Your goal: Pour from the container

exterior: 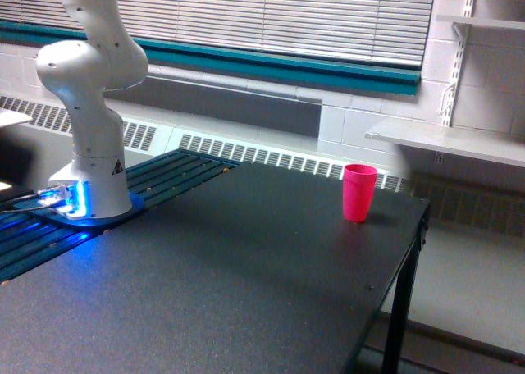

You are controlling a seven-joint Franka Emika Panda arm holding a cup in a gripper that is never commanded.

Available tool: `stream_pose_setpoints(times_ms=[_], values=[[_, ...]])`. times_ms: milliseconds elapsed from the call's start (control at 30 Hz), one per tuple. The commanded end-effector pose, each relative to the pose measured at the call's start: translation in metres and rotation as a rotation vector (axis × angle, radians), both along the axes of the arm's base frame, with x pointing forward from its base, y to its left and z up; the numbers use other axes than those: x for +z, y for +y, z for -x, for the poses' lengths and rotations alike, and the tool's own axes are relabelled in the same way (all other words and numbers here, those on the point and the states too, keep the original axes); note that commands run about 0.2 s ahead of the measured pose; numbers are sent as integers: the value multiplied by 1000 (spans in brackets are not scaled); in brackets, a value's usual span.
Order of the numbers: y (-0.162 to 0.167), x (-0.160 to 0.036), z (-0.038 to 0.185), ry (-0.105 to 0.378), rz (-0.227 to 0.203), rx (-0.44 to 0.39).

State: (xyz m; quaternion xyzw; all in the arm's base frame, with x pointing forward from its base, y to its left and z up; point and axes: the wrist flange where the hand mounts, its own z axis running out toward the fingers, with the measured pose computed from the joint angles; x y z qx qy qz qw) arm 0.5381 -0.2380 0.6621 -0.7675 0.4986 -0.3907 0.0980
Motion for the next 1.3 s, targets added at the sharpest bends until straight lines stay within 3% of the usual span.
stream_pose_setpoints(times_ms=[33,567,1067,1300], values=[[48,5,-17,-2,15,74],[154,2,-33,-7,102,286],[269,-35,-37,50,179,544],[307,-53,-33,68,211,625]])
